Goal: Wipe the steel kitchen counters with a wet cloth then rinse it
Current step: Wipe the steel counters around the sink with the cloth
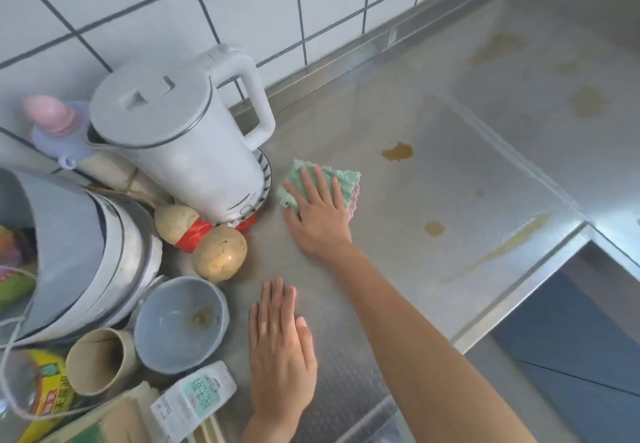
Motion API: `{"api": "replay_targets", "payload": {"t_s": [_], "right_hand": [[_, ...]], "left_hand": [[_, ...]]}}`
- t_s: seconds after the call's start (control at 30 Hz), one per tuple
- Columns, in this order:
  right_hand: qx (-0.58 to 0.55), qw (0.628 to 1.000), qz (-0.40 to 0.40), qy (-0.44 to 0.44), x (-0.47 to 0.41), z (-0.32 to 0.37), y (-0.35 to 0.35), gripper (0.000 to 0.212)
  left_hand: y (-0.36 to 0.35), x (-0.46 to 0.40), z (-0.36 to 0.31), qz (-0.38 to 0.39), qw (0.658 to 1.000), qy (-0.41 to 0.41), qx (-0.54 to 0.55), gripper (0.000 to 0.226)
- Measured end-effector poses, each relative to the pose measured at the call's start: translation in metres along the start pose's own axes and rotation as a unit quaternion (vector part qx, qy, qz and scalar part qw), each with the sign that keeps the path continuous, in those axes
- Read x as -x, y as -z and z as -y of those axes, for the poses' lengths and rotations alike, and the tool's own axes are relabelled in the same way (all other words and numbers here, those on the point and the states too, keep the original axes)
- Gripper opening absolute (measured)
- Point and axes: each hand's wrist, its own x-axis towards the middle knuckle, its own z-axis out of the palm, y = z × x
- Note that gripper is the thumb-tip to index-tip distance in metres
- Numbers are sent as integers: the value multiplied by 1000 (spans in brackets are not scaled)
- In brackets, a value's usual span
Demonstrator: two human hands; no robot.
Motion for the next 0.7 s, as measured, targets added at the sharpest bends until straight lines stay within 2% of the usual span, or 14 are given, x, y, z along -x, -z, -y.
{"api": "replay_targets", "payload": {"t_s": [0.13,0.23,0.33,0.4,0.5,0.6,0.7], "right_hand": [[11,990,27,139,108,-13,-13,54],[23,990,50,129,195,-45,-9,57],[53,994,65,76,243,-85,14,58],[46,997,54,22,237,-96,24,57],[49,998,18,-33,187,-76,22,55],[44,997,-14,-58,140,-40,10,55],[13,999,-23,-41,151,-23,-5,56]], "left_hand": [[4,2,0,19,1000,-4,-6,50],[5,2,1,21,1000,-16,14,36],[6,2,0,17,1000,-11,24,33],[4,1,0,9,1000,-12,23,34],[3,2,2,11,1000,-14,16,35],[4,0,1,26,1000,-6,10,38],[7,-1,-1,22,1000,-3,13,41]]}}
